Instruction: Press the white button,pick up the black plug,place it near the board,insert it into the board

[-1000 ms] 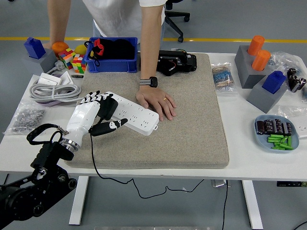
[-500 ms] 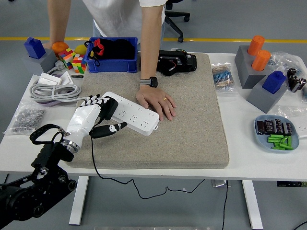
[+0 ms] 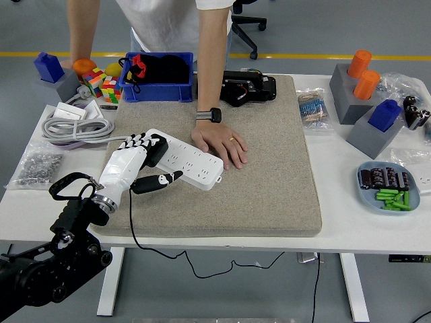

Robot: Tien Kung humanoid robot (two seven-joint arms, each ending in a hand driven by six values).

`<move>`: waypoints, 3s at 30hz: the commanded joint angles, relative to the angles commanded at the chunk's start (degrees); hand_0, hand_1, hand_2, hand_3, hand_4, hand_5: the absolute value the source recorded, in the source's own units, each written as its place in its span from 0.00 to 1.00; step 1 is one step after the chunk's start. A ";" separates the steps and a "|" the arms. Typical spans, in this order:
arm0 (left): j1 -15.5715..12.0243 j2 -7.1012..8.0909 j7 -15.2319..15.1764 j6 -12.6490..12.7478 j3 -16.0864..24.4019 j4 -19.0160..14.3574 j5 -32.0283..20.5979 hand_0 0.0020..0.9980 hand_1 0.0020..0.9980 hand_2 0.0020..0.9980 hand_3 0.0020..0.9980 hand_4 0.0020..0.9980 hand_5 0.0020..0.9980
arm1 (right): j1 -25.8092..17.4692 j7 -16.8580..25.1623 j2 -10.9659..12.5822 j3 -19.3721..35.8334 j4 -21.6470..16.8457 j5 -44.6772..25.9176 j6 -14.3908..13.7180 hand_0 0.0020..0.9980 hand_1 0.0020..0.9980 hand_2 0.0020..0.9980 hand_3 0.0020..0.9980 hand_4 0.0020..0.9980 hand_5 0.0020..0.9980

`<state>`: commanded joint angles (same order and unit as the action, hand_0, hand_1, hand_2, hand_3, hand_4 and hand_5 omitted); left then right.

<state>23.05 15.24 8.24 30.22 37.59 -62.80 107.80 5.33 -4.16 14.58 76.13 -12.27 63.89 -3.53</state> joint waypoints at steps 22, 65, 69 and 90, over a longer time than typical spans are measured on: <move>0.84 -0.94 -0.40 -0.07 -1.05 1.71 -2.78 1.00 0.98 0.89 0.85 0.93 0.81 | -0.13 0.02 -0.09 0.09 0.08 0.08 -0.03 0.61 0.58 0.57 0.58 0.64 0.37; -1.84 -0.39 -6.97 4.71 14.16 -4.42 -8.48 1.00 1.00 0.97 0.93 0.92 0.82 | -0.04 0.04 -0.17 0.46 0.05 0.32 -0.08 0.61 0.58 0.57 0.58 0.64 0.37; -2.82 -0.13 -5.68 3.53 17.89 -5.62 -8.88 1.00 1.00 0.97 0.92 0.92 0.82 | 0.06 0.03 -0.12 0.63 0.02 0.33 -0.09 0.61 0.58 0.57 0.58 0.64 0.37; -7.61 -0.24 -4.81 -0.58 30.38 -10.56 -14.54 1.00 0.98 0.92 0.87 0.89 0.72 | 0.91 -0.28 0.10 0.21 -0.05 0.02 0.09 0.61 0.58 0.57 0.58 0.64 0.37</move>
<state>15.44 15.00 3.44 29.64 67.97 -73.36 93.25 6.24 -4.44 14.68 76.34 -12.32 63.92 -3.44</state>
